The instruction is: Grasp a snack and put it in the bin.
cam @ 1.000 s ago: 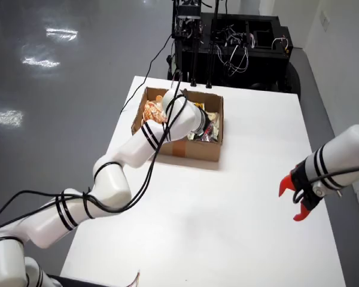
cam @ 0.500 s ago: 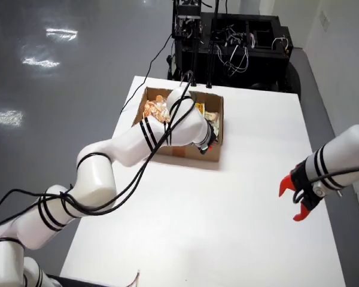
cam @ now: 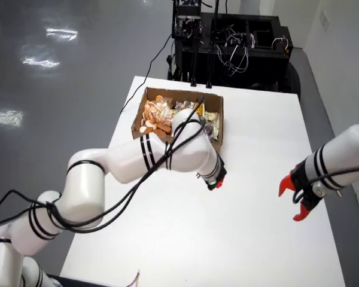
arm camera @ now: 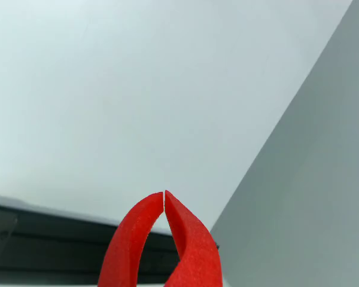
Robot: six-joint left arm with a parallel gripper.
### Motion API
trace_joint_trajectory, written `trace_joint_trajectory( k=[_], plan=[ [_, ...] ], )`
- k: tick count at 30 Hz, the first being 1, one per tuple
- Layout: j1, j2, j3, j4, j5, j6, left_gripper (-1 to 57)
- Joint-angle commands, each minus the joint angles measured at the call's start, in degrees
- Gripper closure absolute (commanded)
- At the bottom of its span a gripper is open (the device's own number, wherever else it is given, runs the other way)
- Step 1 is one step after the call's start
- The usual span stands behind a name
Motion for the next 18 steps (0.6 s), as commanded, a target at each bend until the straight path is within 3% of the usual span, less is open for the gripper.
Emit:
trace_joint_trajectory(
  k=[1, 11, 18],
  plan=[
    [-1.73, -0.06, 0.21, -2.09, -0.15, 0.33, 56.9],
    [-4.31, -0.04, 0.00, -6.72, -0.24, 2.91, 56.8],
    [-5.25, -0.26, -0.75, -7.80, -0.18, 4.50, 56.9]
  ],
)
